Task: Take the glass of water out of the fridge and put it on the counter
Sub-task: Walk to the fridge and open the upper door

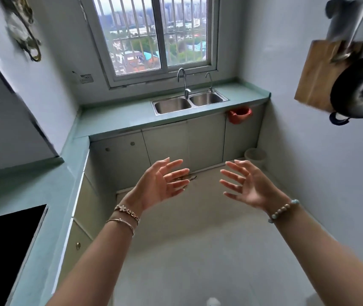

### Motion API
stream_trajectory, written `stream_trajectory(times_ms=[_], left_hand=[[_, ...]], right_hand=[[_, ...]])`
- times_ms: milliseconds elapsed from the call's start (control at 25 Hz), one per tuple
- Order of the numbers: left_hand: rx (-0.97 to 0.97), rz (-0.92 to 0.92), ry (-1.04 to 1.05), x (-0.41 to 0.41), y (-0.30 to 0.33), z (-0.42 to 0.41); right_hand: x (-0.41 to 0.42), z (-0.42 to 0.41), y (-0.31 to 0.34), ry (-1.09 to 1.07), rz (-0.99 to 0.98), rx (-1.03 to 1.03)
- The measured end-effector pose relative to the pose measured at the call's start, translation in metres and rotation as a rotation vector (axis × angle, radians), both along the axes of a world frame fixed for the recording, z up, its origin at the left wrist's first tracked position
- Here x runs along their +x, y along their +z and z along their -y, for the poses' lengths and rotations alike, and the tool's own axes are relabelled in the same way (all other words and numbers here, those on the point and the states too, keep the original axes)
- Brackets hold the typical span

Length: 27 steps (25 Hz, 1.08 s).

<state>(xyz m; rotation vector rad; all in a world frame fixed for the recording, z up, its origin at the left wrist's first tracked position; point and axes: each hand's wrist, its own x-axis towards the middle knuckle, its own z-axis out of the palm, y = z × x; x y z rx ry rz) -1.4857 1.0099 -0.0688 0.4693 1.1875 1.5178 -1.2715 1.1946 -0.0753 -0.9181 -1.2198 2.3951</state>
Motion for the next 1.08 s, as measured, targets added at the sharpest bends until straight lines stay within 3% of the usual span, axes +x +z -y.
stream_trajectory(times_ms=[240,520,880,1080], left_hand=[[0.001,0.011,-0.081,-0.086,0.008,-0.145],[-0.002,-0.007,-0.260,-0.139,0.006,-0.303],[-0.008,-0.005,-0.607,-0.176,0.024,-0.537],[-0.034,-0.017,-0.895,-0.145,0.021,-0.652]], right_hand=[[-0.076,-0.125,0.007,-0.096,-0.027,-0.017],[-0.111,-0.241,0.007,-0.275,-0.017,-0.034],[-0.135,-0.377,0.014,-0.626,-0.009,-0.046],[-0.115,-0.409,0.019,-0.925,-0.016,-0.053]])
